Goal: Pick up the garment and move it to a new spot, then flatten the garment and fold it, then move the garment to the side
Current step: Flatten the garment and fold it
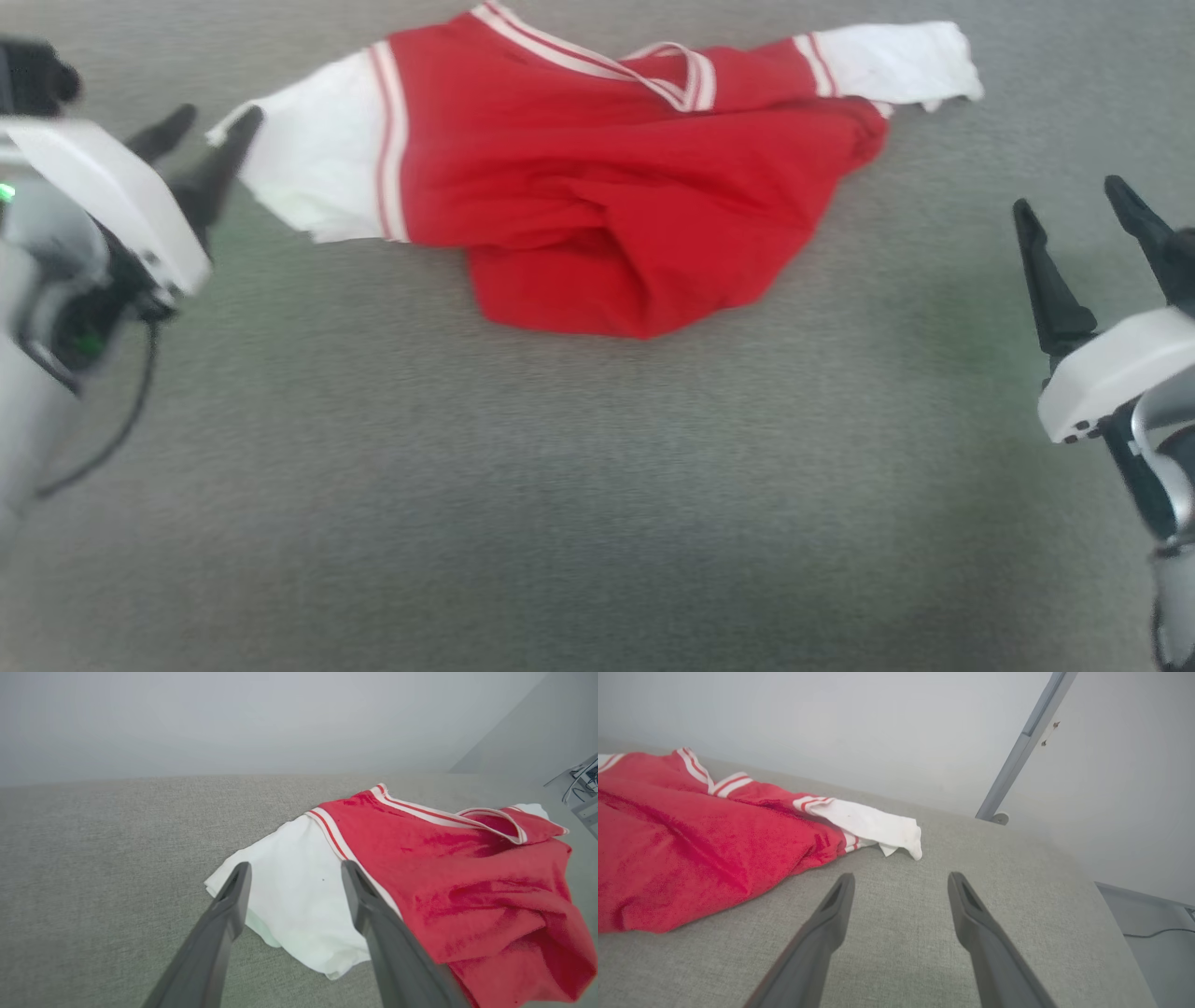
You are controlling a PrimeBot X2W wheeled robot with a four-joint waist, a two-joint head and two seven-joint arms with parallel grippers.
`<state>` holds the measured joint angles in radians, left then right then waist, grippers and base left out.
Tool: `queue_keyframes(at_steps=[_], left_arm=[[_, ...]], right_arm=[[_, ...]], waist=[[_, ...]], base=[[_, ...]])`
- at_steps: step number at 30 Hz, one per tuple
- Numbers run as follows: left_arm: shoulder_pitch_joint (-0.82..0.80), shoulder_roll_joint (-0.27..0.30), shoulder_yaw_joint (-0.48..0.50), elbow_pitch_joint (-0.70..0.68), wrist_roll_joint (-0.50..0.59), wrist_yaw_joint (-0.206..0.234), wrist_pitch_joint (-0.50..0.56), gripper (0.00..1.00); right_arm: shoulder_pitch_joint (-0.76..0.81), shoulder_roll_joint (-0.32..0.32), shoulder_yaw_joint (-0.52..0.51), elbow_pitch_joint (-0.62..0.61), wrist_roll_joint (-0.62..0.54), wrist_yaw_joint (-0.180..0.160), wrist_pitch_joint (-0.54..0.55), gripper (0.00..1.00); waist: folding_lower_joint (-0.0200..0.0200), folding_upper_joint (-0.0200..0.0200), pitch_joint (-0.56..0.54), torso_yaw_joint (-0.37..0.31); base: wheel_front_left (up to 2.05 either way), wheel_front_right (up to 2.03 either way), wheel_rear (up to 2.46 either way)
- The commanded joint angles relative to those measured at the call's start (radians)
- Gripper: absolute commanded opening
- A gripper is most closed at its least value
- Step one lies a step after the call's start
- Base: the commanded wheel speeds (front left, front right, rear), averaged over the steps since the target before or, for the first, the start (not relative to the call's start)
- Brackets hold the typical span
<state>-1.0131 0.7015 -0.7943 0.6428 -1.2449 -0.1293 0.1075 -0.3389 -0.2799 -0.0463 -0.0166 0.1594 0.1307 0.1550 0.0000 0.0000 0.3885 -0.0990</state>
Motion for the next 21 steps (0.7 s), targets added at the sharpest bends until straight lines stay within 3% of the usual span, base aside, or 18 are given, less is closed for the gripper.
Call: queue_keyframes(at_steps=[1,5,7,9,14,17,21], left_arm=[[0.037,-0.002,-0.012,-0.02,0.024,-0.001,-0.068,1.0],[0.107,-0.025,-0.031,-0.074,0.091,-0.001,-0.295,1.0],[0.139,-0.048,-0.03,-0.086,0.134,0.002,-0.351,1.0],[0.172,-0.076,-0.014,-0.117,0.196,0.018,-0.37,1.0],[0.321,-0.154,0.178,-0.295,0.391,0.088,-0.373,1.0],[0.417,-0.202,0.289,-0.402,0.496,0.1,-0.373,1.0],[0.539,-0.255,0.389,-0.495,0.588,0.086,-0.373,1.0]], right_arm=[[-0.02,-0.036,0.029,0.008,0.017,0.0,0.022,1.0],[-0.08,-0.187,0.151,0.03,0.059,0.0,0.095,1.0],[-0.123,-0.268,0.215,0.04,0.085,0.0,0.131,1.0],[-0.175,-0.337,0.265,0.051,0.117,0.0,0.163,1.0],[-0.304,-0.507,0.434,0.077,0.196,0.0,0.239,1.0],[-0.385,-0.607,0.543,0.091,0.242,0.0,0.28,1.0],[-0.478,-0.686,0.669,0.104,0.318,0.0,0.317,1.0]], waist=[[0.0,0.0,-0.017,0.035],[0.0,0.0,-0.021,0.097],[0.0,0.0,-0.017,0.13],[0.0,0.0,-0.009,0.162],[0.0,0.0,0.021,0.234],[0.0,0.0,0.04,0.267],[0.0,0.0,0.063,0.298]], base=[[0.0,0.0,0.0],[0.0,0.0,0.0],[0.0,0.0,0.0],[0.0,0.0,0.0],[0.0,0.0,0.0],[0.0,0.0,0.0],[0.0,0.0,0.0]])
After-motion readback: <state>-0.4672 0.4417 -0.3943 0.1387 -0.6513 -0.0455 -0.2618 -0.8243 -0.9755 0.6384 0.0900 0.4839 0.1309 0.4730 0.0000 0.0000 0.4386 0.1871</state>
